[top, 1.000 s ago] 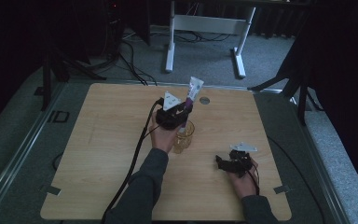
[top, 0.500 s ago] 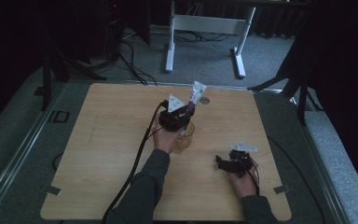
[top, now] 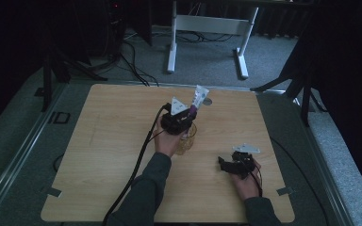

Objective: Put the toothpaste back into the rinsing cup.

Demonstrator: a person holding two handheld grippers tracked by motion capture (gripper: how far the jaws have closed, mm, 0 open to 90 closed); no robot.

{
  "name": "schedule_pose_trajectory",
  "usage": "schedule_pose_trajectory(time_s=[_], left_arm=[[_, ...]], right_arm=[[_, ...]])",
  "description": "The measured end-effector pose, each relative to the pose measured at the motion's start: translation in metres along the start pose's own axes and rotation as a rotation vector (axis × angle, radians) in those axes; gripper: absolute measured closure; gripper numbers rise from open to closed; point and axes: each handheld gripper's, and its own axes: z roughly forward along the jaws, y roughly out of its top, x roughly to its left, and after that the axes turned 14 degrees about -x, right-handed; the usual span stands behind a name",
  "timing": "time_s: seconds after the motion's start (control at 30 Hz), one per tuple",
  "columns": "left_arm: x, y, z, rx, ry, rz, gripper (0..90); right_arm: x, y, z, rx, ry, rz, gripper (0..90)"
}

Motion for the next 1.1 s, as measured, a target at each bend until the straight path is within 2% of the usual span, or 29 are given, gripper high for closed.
schedule_pose_trajectory(time_s=[0.47, 0.87, 0.9, 1.0, 1.03, 1.1], left_arm=[[-0.001, -0.016, -0.001, 0.042, 0.003, -0.004, 71.2], [-0.002, -0.035, -0.004, 0.093, 0.013, 0.002, 68.9], [-0.002, -0.037, -0.004, 0.093, 0.015, 0.007, 65.9], [-0.003, -0.036, -0.010, 0.050, 0.004, -0.008, 66.6], [-0.003, -0.033, -0.013, 0.042, 0.004, -0.003, 63.3], [-0.003, -0.032, -0.015, 0.042, 0.003, -0.001, 61.4]], right_arm=[[0.000, 0.000, 0.000, 0.000, 0.000, 0.002, 20.3], [0.000, 0.000, 0.000, 0.000, -0.001, 0.002, 20.3], [0.000, 0.000, 0.000, 0.000, -0.001, 0.002, 20.3], [0.000, 0.000, 0.000, 0.000, 0.000, 0.001, 20.3], [0.000, 0.000, 0.000, -0.001, 0.000, 0.000, 20.3], [0.000, 0.000, 0.000, -0.002, 0.000, -0.002, 20.3]])
